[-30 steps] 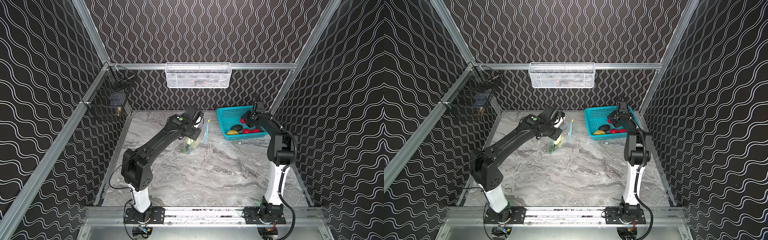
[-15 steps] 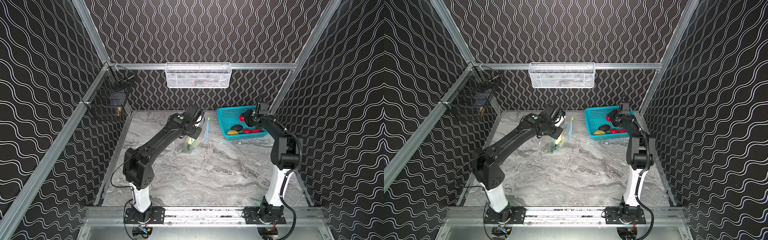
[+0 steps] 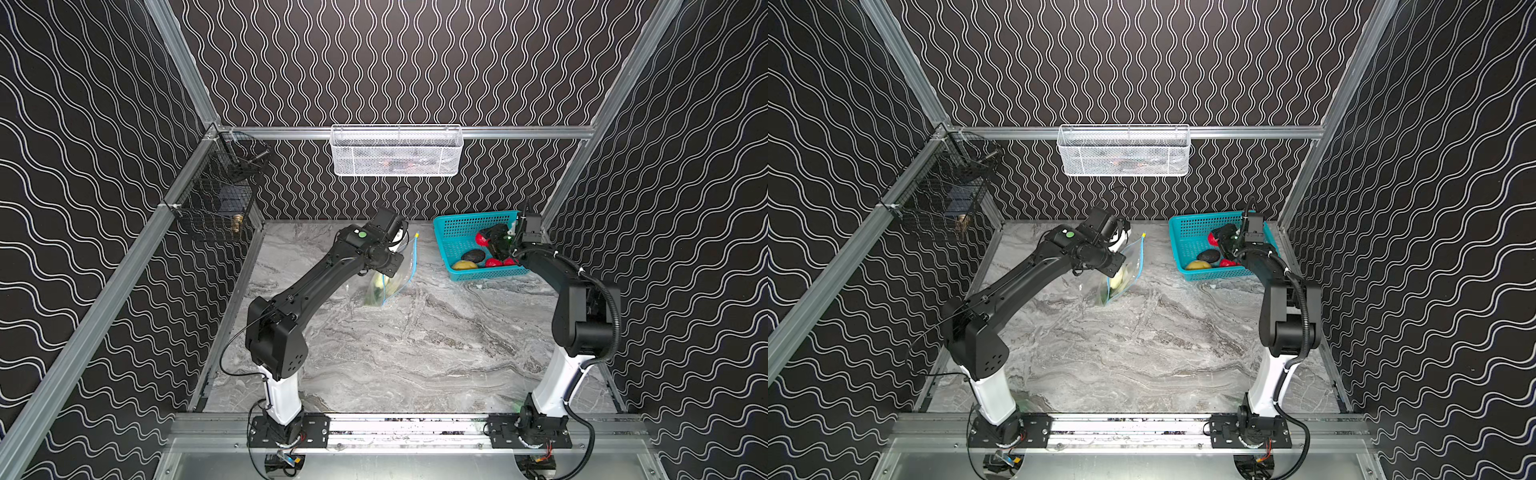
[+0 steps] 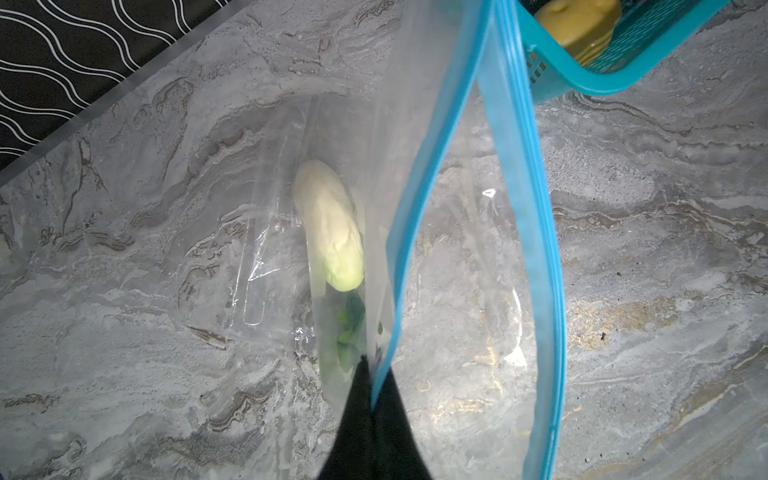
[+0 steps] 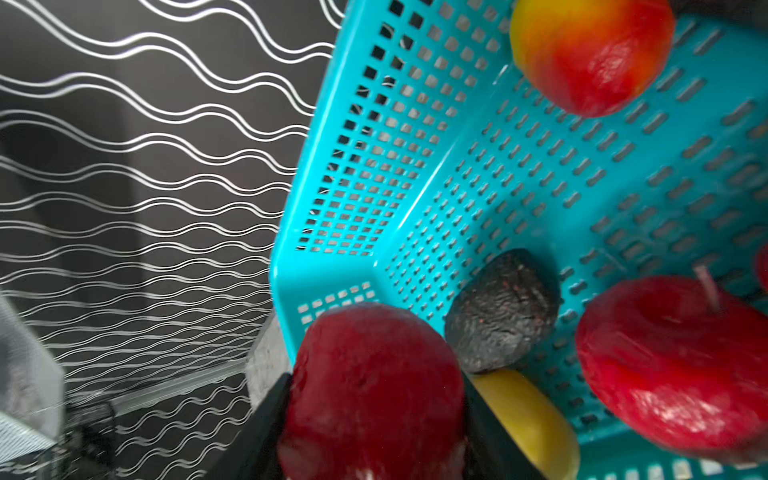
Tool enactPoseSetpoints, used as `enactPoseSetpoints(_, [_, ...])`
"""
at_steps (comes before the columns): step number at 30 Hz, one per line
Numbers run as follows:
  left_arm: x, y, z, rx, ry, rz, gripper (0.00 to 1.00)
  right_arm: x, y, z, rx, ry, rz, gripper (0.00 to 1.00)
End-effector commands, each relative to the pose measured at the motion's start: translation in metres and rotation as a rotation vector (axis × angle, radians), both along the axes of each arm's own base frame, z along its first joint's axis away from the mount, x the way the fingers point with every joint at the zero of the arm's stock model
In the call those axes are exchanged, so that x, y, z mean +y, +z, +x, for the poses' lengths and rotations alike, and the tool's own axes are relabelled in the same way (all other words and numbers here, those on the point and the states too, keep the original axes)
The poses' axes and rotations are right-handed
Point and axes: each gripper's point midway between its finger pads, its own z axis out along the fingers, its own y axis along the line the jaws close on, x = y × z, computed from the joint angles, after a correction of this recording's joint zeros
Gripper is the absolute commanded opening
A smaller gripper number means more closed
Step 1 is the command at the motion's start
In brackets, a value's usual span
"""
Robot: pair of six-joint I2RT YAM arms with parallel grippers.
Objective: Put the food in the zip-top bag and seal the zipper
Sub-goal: 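Lift the red beet out of the basket with the right gripper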
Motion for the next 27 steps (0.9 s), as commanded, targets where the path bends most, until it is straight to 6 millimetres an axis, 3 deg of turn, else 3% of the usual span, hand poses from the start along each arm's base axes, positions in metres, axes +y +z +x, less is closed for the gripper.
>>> enactPoseSetpoints(1, [0.003, 0.007, 0.001, -0.023, 0.011, -0.007, 0.0, 0.005, 0.027, 0.008, -0.082, 0.022, 0.026, 0.44])
enactPoseSetpoints(6, [0.005, 0.012, -0.002, -0.036, 0.003, -0.014, 0.0, 0.013, 0.057, 0.0, -0.155, 0.052, 0.064, 0.44])
enactPoseSetpoints(14, [0.003, 0.016, -0.006, -0.04, -0.015, -0.026, 0.0, 0.024, 0.097, -0.029, -0.301, 0.041, 0.063, 0.43])
enactPoseSetpoints(27, [0.003, 0.008, -0.002, -0.029, -0.013, -0.005, 0.0, 0.08, 0.12, -0.047, -0.401, 0.15, 0.113, 0.43])
